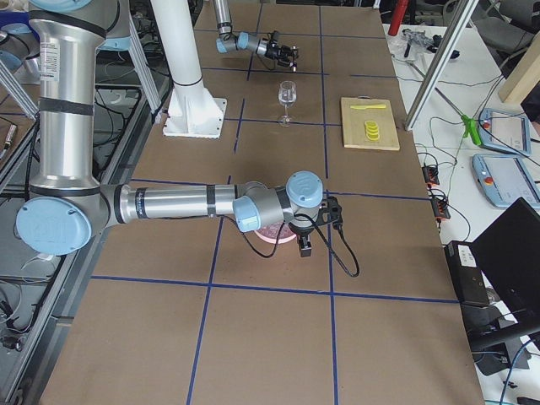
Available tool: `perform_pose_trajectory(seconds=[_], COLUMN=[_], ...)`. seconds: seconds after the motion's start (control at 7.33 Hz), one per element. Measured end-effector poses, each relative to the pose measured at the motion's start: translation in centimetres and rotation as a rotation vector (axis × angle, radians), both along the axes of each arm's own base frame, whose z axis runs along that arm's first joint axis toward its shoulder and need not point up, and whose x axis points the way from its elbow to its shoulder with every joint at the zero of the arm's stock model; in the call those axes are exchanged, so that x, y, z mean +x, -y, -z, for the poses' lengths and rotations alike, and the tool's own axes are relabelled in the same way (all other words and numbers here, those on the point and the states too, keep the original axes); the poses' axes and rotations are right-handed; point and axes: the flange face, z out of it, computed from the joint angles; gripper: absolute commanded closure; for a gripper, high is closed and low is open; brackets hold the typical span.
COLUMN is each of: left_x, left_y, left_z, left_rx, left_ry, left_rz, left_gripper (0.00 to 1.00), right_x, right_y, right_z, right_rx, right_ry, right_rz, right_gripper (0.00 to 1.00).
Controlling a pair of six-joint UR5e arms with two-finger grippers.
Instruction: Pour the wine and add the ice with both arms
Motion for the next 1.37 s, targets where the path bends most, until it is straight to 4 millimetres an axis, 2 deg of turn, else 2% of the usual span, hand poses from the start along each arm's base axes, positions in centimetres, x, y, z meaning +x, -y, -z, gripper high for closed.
perform_pose_trajectory(seconds=[0.27,0.68,0.96,1.37], left_x=[0.1,-0.1,-0.4,-0.7], left_y=[0.0,0.2,0.5,0.7], left_z=[0.0,0.1,0.4,0.6], left_rx=[-0.004,-0.004,-0.001,0.003], left_ry=[-0.004,-0.012,-0.026,-0.043], left_rz=[-0.011,-0.009,-0.002,0.004], left_gripper=[0.62,0.72,1.00,1.00], right_x=[0.0,0.0,0.0,0.0], right_y=[0.0,0.0,0.0,-0.1], right_z=[0.1,0.7,1.0,1.0], right_rx=[0.002,0.014,0.018,0.019], right_ry=[0.000,0.002,0.002,0.003], right_rz=[0.000,0.000,-0.001,-0.001], right_gripper=[0.00,0.00,0.00,0.00])
